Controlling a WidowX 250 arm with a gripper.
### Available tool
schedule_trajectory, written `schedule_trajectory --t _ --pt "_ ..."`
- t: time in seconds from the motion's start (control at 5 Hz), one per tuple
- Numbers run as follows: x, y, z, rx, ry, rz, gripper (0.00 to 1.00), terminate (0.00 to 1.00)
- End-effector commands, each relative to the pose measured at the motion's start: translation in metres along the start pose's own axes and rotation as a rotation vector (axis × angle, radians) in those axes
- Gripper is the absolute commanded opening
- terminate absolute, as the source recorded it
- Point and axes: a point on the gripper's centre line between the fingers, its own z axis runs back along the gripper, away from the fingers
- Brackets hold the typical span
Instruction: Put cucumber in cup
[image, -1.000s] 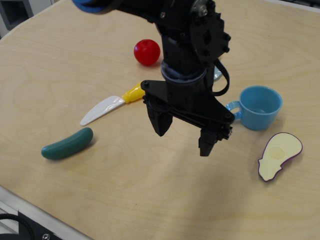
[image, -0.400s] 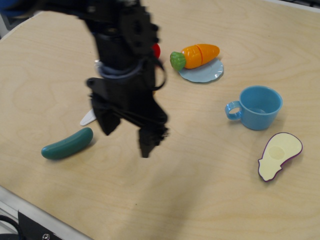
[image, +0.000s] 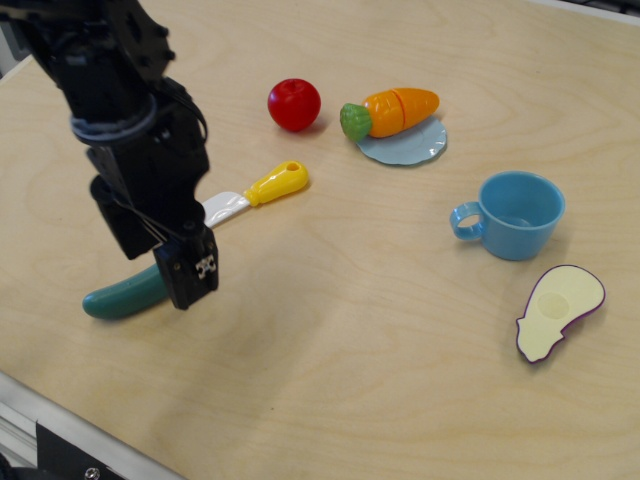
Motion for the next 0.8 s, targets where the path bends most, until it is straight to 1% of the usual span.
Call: schedule_trajectory --t 0.0,0.2,0.4,0.6 --pt "0.003 0.043 -0.019 0.059 0.036 -0.074 1.0 0.0" --pt "-0.002 0.053 -0.025 0.071 0.032 -0.106 1.0 0.0" --pt "0.003 0.054 -0.035 0.089 0.016 -0.137 1.0 0.0" --pt "0.001 0.054 -0.041 0.073 0.018 -0.115 1.0 0.0"
